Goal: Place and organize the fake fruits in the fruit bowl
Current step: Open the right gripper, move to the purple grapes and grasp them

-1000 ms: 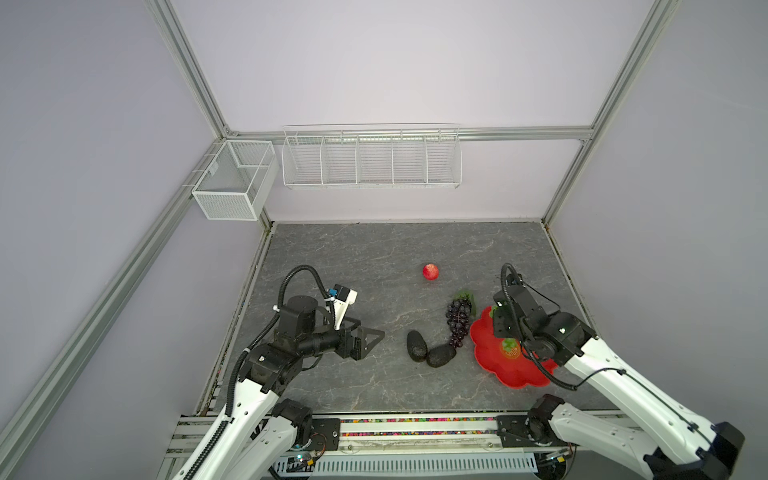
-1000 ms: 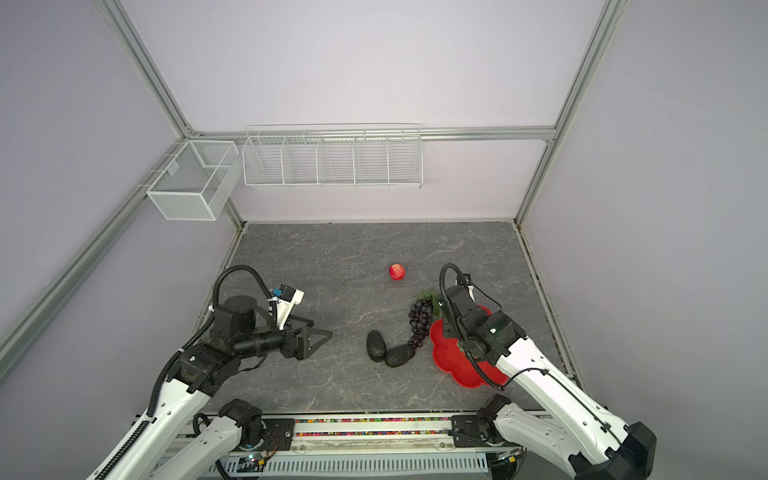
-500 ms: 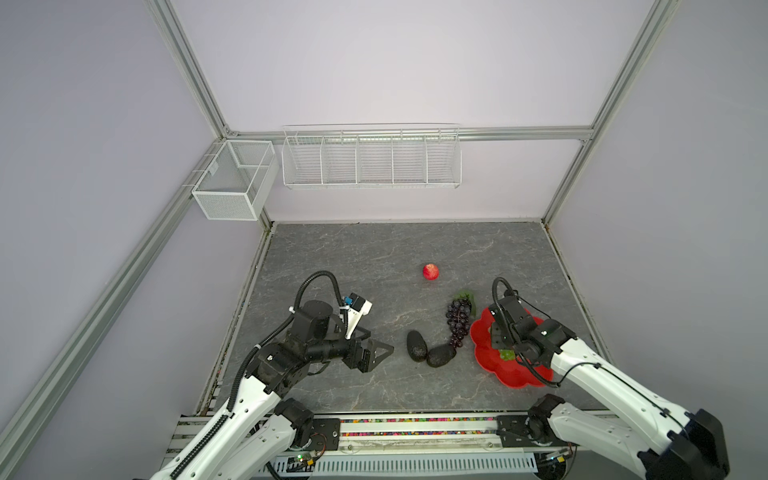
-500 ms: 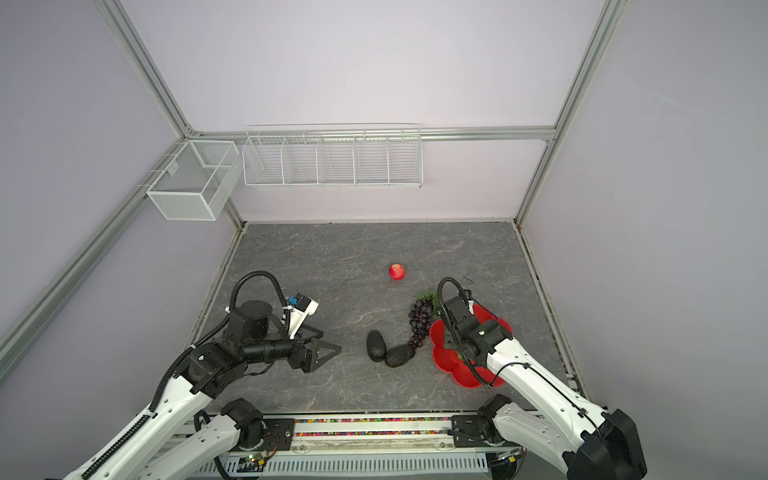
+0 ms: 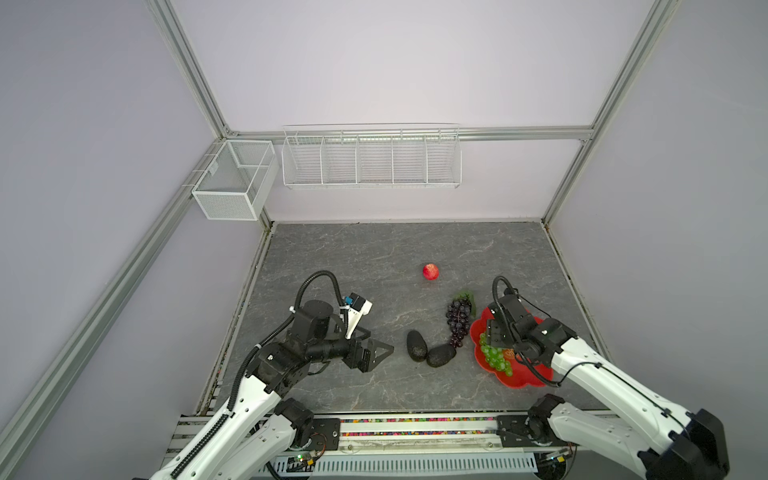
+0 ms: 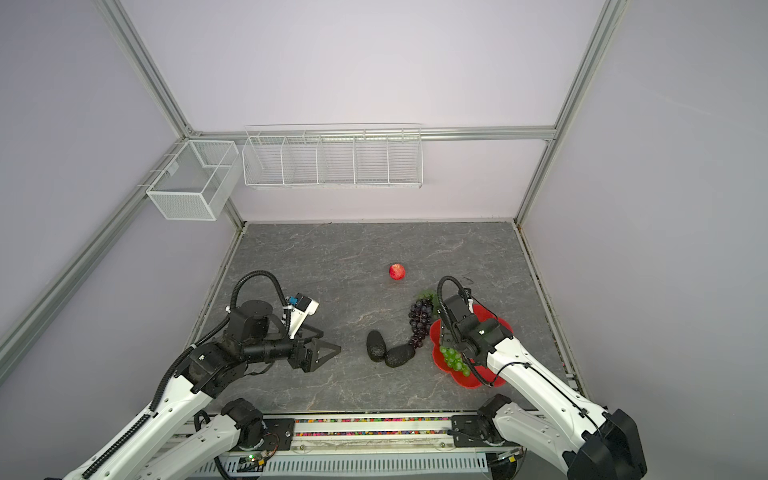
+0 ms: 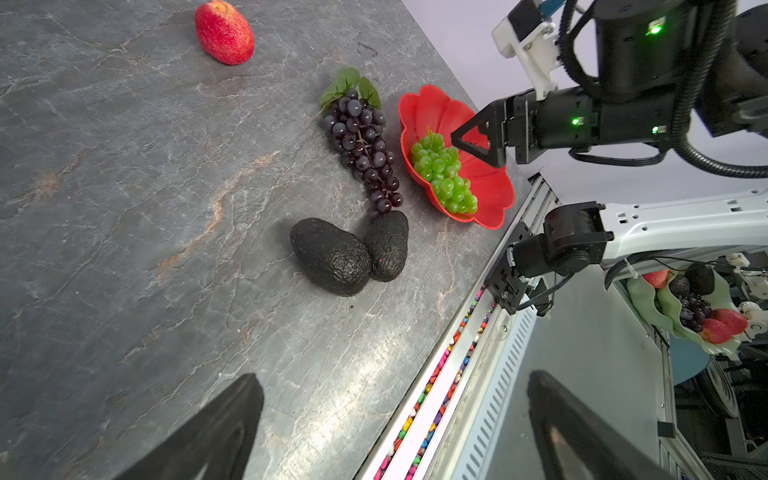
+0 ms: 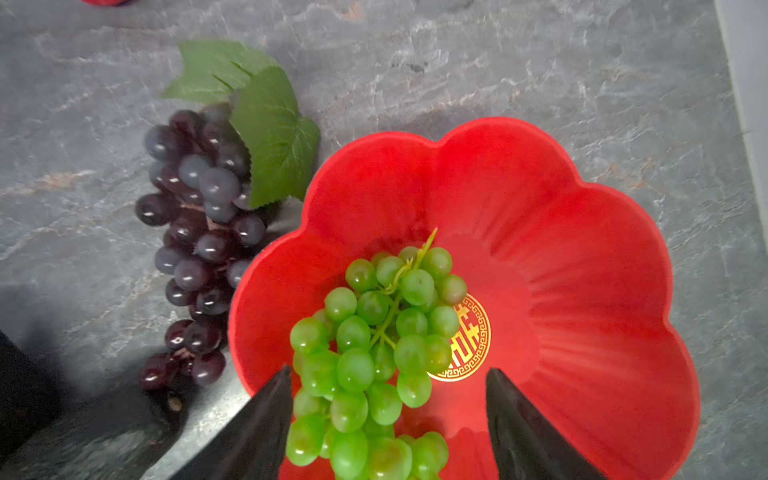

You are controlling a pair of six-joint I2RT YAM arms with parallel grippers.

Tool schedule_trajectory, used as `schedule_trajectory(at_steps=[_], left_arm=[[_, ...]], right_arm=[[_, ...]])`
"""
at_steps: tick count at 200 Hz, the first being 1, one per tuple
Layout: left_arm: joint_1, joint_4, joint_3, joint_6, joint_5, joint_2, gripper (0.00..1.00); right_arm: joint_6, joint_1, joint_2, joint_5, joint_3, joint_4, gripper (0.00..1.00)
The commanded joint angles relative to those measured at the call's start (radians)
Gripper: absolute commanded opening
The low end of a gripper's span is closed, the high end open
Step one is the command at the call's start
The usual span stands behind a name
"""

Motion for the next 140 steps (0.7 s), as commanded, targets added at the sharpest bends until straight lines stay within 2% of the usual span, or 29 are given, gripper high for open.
schedule_trajectory(at_steps=[1, 12, 25, 41, 73, 102, 140], left_arm=[[-0.005, -0.023, 0.013, 0.004, -0.049, 0.000, 0.99], [-0.005, -0.032, 0.016, -0.002, -0.088, -0.007, 0.99], [-0.005, -0.037, 0.016, -0.006, -0.122, -0.024, 0.99], [-0.005, -0.040, 0.016, -0.004, -0.144, -0.047, 0.99], [-0.005, -0.037, 0.013, 0.000, -0.151, -0.065, 0.99], [-0.005, -0.036, 0.011, 0.000, -0.144, -0.051, 0.99], [-0.005, -0.033, 0.010, 0.005, -0.141, -0.059, 0.99]], right_arm=[[-0.043, 0.077, -0.034, 0.090, 0.060, 0.010, 0.79], [-0.049, 0.109, -0.019, 0.103, 0.077, 0.043, 0.83], [-0.064, 0.118, 0.035, 0.038, 0.094, 0.107, 0.87], [-0.049, 0.120, 0.144, -0.042, 0.126, 0.153, 0.87], [-0.051, 0.126, 0.300, -0.051, 0.132, 0.251, 0.86], [-0.087, 0.123, 0.446, -0.031, 0.239, 0.230, 0.84], [-0.103, 0.080, 0.606, -0.059, 0.343, 0.202, 0.82]])
